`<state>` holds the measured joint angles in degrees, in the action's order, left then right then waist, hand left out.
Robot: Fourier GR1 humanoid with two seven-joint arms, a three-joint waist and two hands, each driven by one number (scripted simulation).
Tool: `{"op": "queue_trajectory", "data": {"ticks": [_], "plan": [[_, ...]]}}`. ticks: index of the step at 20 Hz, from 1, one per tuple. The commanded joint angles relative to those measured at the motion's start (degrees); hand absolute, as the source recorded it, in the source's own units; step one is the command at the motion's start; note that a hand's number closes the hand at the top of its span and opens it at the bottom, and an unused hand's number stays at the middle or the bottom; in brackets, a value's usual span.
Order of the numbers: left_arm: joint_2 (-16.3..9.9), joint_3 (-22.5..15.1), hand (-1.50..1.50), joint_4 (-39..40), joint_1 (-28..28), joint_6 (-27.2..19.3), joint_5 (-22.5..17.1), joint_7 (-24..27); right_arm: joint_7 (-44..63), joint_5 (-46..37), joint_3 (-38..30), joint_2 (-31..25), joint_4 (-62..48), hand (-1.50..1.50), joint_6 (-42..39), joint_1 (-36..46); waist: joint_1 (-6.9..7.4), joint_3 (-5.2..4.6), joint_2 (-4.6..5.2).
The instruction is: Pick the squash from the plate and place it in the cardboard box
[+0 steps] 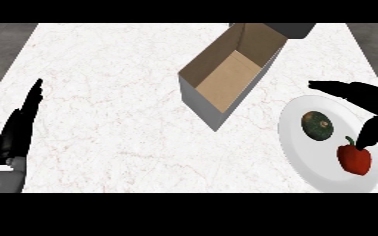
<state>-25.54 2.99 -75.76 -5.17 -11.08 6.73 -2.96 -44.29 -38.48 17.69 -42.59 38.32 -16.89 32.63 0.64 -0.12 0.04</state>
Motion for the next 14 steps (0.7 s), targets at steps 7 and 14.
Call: {"op": "queue_trajectory", "data": {"ticks": [7, 14], "plan": [[1.99, 1.81, 0.0, 1.31, -1.08, 1.7, 2.31, 0.23, -4.45, -4.71, -4.07, 3.02, -3.58, -1.5, -0.13, 1.05, -0.03, 0.14, 0.19], [2.03, 3.61, 0.0, 2.15, -1.62, 3.74, 2.41, 0.56, -0.71, -2.65, -5.19, 2.06, 13.59, -1.5, -8.03, -5.98, -0.88, 0.08, -0.14]]}}
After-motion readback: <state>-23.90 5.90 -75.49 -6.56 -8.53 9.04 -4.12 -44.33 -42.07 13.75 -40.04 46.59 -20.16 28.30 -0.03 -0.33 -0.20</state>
